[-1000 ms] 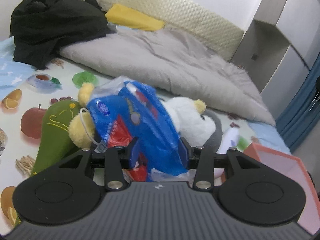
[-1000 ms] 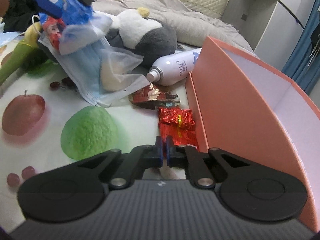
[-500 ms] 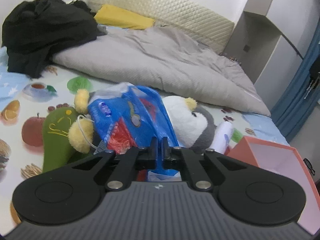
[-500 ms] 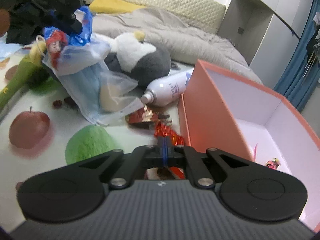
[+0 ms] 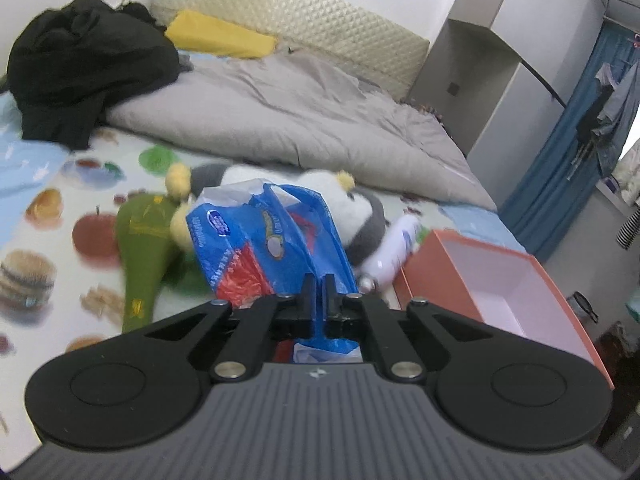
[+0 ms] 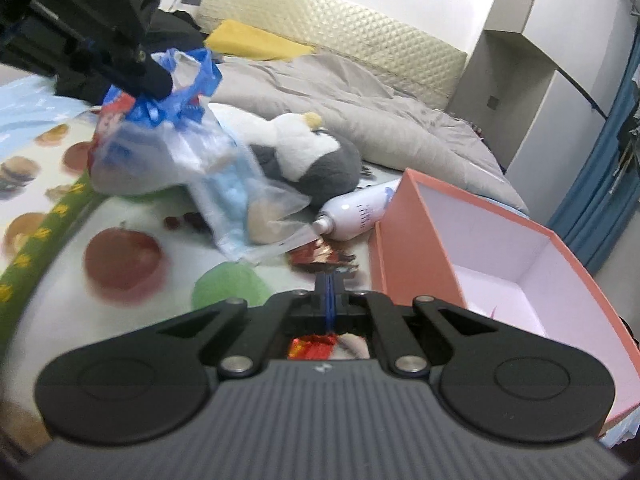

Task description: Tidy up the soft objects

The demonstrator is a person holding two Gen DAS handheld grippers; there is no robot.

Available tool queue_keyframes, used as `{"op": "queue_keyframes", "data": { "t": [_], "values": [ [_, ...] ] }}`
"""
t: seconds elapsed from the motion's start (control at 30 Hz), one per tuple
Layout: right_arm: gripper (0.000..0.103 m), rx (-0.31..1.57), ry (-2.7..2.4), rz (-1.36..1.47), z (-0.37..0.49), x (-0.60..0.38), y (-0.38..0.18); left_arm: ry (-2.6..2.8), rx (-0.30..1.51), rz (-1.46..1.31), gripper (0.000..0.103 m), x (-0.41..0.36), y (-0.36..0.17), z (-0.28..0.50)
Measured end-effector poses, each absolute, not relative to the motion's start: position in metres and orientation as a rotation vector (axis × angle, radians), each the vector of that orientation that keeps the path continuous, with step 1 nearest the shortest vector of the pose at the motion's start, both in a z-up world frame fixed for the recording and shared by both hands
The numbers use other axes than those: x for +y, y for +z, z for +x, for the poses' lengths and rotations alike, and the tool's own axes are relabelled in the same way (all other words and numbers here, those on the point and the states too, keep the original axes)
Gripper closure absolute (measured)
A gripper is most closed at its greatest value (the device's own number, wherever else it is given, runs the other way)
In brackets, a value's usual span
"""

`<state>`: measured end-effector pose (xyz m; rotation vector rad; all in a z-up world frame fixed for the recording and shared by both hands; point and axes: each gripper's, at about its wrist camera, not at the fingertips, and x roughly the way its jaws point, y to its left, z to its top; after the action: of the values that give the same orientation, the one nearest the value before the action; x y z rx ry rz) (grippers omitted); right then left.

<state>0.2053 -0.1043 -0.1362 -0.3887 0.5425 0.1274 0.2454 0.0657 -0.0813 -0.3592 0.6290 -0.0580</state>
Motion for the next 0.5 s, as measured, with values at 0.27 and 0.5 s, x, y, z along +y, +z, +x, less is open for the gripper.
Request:
{"op": "queue_keyframes", "data": {
  "t": [0.27,0.5],
  "values": [
    [0.100,0.591,0.191,-0.376,0.172,-0.100,-0.150,-0.073,0.765,-0.370,0.100,0.074,-0.128,0.205],
    [0.068,0.685,0.191,-0.225,0.182,-0.112,-0.167,-0.075,0.880,-0.400,0.099,0.084,-0.173,0.196]
  ]
}}
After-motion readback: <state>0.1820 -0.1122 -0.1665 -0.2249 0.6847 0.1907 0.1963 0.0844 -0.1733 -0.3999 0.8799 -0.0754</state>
